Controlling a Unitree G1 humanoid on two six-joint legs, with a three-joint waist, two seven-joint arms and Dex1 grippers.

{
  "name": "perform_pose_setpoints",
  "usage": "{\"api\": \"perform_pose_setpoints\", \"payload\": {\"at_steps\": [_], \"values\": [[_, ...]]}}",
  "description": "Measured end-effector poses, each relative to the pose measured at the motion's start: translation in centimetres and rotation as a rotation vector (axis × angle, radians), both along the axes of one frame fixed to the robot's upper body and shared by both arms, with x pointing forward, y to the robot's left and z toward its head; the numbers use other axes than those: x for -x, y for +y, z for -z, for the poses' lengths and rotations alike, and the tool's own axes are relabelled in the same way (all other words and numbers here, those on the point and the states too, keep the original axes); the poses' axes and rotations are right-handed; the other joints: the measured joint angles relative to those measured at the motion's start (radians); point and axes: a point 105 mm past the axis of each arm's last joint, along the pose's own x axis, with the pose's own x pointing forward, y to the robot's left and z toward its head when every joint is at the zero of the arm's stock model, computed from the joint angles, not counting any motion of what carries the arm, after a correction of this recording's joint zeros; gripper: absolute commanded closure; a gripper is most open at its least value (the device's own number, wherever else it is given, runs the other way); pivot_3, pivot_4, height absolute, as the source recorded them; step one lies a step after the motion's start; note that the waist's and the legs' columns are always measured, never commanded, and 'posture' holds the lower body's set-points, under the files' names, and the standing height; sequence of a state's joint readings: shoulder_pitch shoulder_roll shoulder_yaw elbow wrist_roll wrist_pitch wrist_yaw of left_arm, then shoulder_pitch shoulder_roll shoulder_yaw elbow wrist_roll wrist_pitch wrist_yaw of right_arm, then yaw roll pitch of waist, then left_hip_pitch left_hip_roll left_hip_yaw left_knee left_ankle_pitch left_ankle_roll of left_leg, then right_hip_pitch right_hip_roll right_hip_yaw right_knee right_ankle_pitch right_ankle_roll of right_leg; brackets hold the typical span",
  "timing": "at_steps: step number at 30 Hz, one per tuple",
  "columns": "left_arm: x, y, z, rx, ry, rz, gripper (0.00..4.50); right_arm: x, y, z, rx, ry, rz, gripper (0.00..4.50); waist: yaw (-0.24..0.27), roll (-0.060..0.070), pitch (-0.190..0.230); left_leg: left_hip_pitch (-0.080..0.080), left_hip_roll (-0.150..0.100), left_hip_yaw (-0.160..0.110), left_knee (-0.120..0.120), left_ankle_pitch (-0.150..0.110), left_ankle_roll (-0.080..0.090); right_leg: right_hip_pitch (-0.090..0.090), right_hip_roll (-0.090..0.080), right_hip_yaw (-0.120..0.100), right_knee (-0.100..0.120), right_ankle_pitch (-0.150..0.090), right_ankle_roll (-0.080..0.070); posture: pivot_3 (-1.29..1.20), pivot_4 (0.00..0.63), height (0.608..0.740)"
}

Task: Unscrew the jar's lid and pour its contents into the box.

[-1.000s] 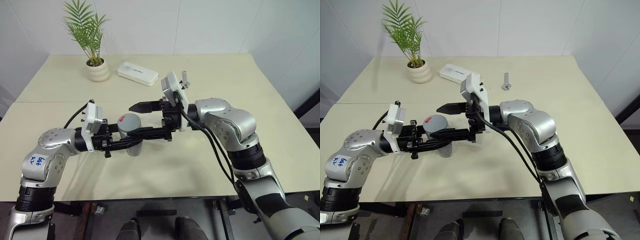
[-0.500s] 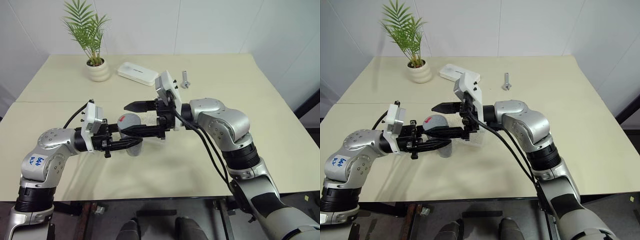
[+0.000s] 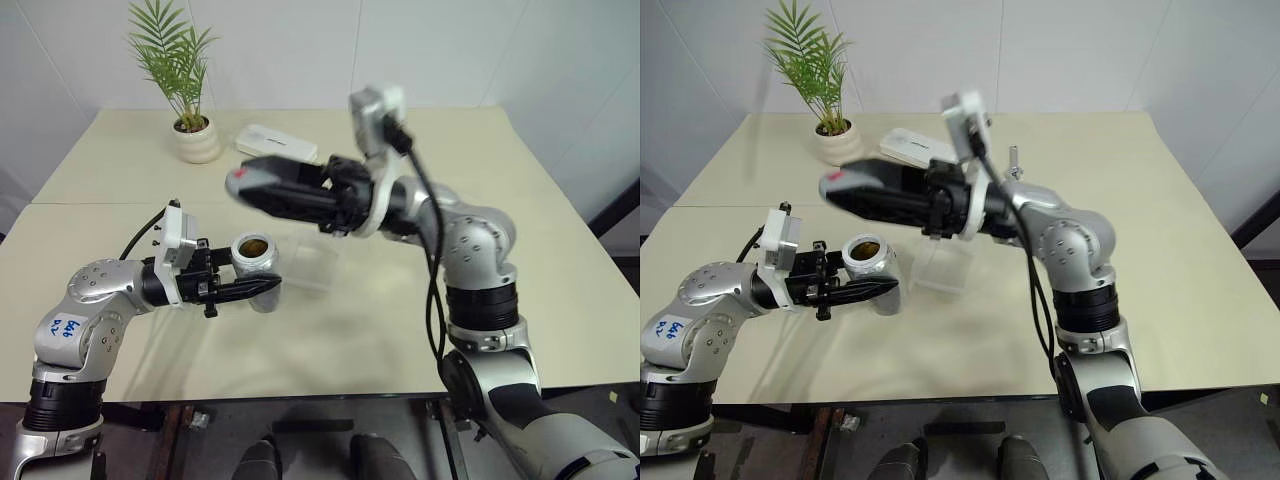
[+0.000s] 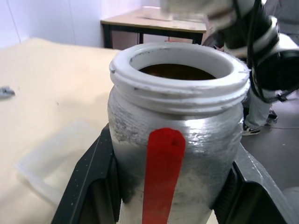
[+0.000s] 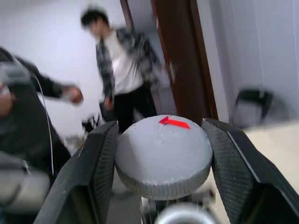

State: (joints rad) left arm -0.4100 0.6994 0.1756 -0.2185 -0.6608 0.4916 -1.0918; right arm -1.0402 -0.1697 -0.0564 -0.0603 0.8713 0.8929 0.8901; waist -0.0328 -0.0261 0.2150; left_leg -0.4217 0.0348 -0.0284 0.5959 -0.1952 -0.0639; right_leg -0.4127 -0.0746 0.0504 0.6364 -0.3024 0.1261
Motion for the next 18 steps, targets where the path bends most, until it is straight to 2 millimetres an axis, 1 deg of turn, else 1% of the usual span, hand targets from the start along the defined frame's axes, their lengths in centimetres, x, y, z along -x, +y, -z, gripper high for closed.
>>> {"api": "perform_pose_setpoints", "payload": {"at_steps": [2,4,8,10,11,12,15,17,18], "values": [[0.0,0.1,0.1,0.001,0.004,-0.009,2.54,-1.1,-1.2,0.7,0.016,-0.003,0.091,1.97,0.001,0.0,0.0,0.0,0.0,0.0,0.0,0.0,0.0,0.0,0.0,0.0,0.0,0.0,0.0,0.0,0.15,0.74],[0.0,0.3,0.3,0.001,0.016,-0.025,2.54,-3.2,-3.5,2.3,0.057,-0.009,0.258,1.97,0.004,0.0,0.0,0.0,0.0,0.0,0.0,0.0,0.0,0.0,0.0,0.0,-0.001,0.0,0.0,0.0,0.15,0.74],[-0.1,0.9,0.5,0.013,0.037,-0.064,2.54,-7.8,-9.6,6.6,0.112,0.031,0.597,1.97,0.005,0.0,0.0,-0.001,-0.001,0.002,0.0,0.0,0.0,0.001,0.0,0.002,-0.004,0.001,0.001,0.0,0.15,0.74],[0.0,1.0,0.2,0.022,0.028,-0.073,2.54,-9.7,-13.3,9.1,0.149,0.024,0.777,1.97,0.004,0.0,0.0,0.0,-0.001,0.003,-0.001,0.0,0.001,0.001,0.0,0.003,-0.005,0.001,0.002,0.0,0.15,0.74],[0.0,1.0,0.2,0.023,0.027,-0.075,2.54,-10.1,-14.5,9.9,0.166,0.014,0.831,1.97,0.002,0.0,0.0,0.0,0.0,0.005,-0.001,-0.001,0.001,0.0,0.0,0.004,-0.005,0.001,0.002,0.0,0.15,0.74],[0.1,1.0,0.1,0.023,0.024,-0.076,2.54,-10.7,-16.3,11.1,0.188,0.0,0.91,1.97,0.001,0.0,0.0,0.0,0.0,0.006,-0.001,-0.001,0.001,0.0,0.0,0.005,-0.006,0.001,0.002,0.0,0.15,0.74],[0.0,1.0,0.0,0.027,0.02,-0.083,2.54,-11.7,-22.4,15.4,0.238,0.038,1.154,1.97,0.001,0.0,0.0,0.001,0.0,0.008,-0.001,-0.001,0.002,0.001,0.0,0.007,-0.008,0.002,0.004,0.0,0.15,0.74],[0.0,1.1,0.0,0.029,0.023,-0.088,2.54,-11.7,-25.0,18.0,0.274,0.077,1.258,1.97,-0.004,0.0,0.0,0.001,-0.001,0.01,-0.001,-0.001,0.002,0.001,0.0,0.01,-0.008,0.003,0.005,0.0,0.15,0.74],[-0.2,1.1,-0.1,0.033,0.023,-0.089,2.54,-11.6,-25.7,18.9,0.286,0.087,1.287,1.97,-0.008,0.0,0.0,0.001,-0.001,0.011,-0.001,-0.001,0.002,0.001,0.0,0.01,-0.008,0.003,0.005,0.0,0.15,0.74]]}}
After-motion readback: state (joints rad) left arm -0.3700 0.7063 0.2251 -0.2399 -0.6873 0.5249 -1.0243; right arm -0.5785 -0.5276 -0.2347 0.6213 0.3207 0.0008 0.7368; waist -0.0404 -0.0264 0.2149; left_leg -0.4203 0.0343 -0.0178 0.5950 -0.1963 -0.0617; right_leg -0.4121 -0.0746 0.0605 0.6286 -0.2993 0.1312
